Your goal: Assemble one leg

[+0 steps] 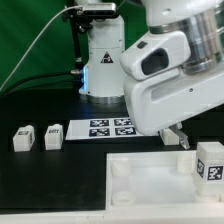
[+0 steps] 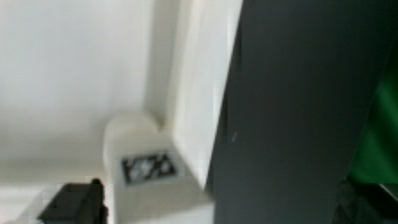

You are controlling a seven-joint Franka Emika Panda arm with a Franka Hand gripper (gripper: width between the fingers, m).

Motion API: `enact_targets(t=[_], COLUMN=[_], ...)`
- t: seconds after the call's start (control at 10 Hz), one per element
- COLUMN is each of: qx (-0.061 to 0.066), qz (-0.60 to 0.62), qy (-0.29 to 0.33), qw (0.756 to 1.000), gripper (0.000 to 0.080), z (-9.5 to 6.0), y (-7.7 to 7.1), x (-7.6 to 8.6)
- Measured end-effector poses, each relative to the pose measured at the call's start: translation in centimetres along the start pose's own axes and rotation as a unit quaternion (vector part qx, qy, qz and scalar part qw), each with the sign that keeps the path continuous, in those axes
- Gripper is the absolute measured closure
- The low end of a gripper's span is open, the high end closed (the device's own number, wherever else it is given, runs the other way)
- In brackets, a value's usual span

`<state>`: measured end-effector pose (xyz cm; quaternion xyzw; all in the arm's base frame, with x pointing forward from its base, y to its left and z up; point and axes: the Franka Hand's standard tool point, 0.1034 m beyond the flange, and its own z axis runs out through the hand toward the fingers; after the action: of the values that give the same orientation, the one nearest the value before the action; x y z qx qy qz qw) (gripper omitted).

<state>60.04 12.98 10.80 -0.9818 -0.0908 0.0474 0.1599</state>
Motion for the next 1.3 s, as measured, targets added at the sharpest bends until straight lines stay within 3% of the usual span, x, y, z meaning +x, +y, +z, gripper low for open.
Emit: enact_targets(t=[0.1, 0.3, 0.5, 0.7, 1.0, 1.3], qx=[-0.004, -0.005, -0.023, -0.033, -0.041, -0.041], qz=[0.001, 0.007, 0.057, 0.060, 0.040, 0.036], qy=[0.028, 0.029, 0.048, 0.080, 0.091, 0.091], qw=[1.000, 1.000, 0.997, 0.994, 0.994, 0.994], gripper=[0.0150, 0.0150, 0.0150, 0.0150, 0.0150, 0.0180], z=[-0.1, 0.1, 0.7, 1.2, 2.2, 2.1], y=[0.4, 0.4, 0.5, 0.9, 2.9, 2.9], x=[1.2, 1.0, 2.2, 3.1, 2.9, 2.9])
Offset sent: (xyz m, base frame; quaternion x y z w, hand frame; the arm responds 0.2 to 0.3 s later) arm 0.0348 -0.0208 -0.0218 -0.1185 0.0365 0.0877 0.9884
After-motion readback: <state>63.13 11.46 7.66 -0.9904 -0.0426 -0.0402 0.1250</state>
